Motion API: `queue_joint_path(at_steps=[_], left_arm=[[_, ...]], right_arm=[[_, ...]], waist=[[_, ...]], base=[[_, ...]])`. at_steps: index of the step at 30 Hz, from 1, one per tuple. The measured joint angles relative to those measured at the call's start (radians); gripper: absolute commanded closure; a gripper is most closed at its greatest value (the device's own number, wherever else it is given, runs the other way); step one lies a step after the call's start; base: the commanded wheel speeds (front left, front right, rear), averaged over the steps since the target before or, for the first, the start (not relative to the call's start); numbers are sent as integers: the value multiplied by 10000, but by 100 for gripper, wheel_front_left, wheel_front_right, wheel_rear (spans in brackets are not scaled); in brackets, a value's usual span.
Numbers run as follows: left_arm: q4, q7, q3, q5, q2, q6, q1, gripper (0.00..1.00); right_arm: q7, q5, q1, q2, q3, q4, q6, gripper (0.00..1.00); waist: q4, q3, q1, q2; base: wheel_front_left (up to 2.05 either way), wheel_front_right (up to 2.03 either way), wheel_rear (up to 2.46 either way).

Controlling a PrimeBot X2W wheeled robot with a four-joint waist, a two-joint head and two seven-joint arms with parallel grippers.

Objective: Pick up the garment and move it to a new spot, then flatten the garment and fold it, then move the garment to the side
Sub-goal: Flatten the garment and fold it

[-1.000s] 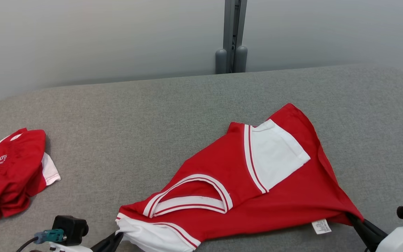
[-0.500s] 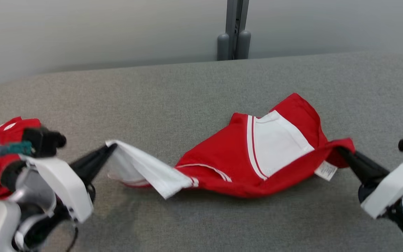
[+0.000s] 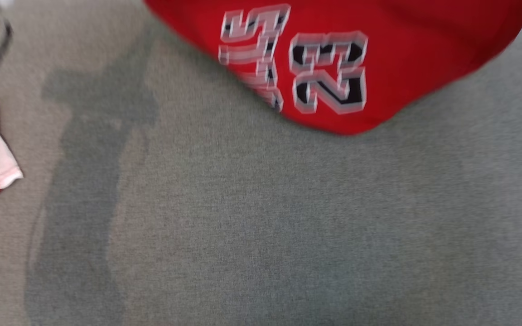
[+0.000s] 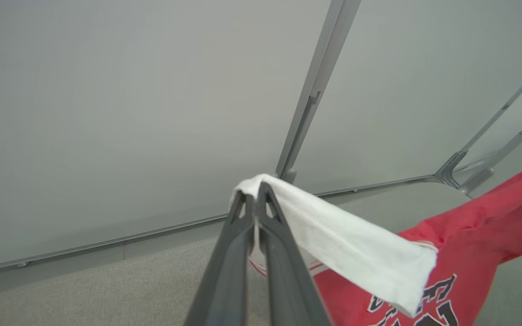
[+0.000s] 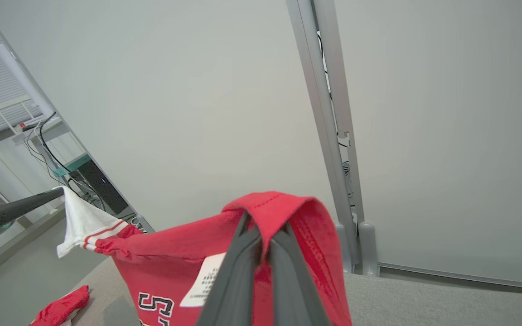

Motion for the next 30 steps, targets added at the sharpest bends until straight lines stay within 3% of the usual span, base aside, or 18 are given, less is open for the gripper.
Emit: queue_joint_path(at_steps=[9,15,24,30], left_arm=[[2533,-1812,194,821,-610,234,-4103,100],[3921,-3434,460,1020,-851,276,-5624,100],[5382,-3429,-107,995,-978,-155,-5732,100],[5522,-2658,-1149,537,-909,-228,-4170,100]], right_arm=[[-1313,460,-4167,372,182,1801,0,100],[-2706,399,-5692,579,583,2545,0,100],[-3208,792,-6004,466,1919,3129,0,100],[-2995,1398,-4545,-6,3327,3177,0,100]], waist=[[297,1942,0,0],[570,2361,0,0],[777,2219,0,0],[848,1598,1,0]], base=[[0,0,0],[0,0,0],[0,0,0],[0,0,0]])
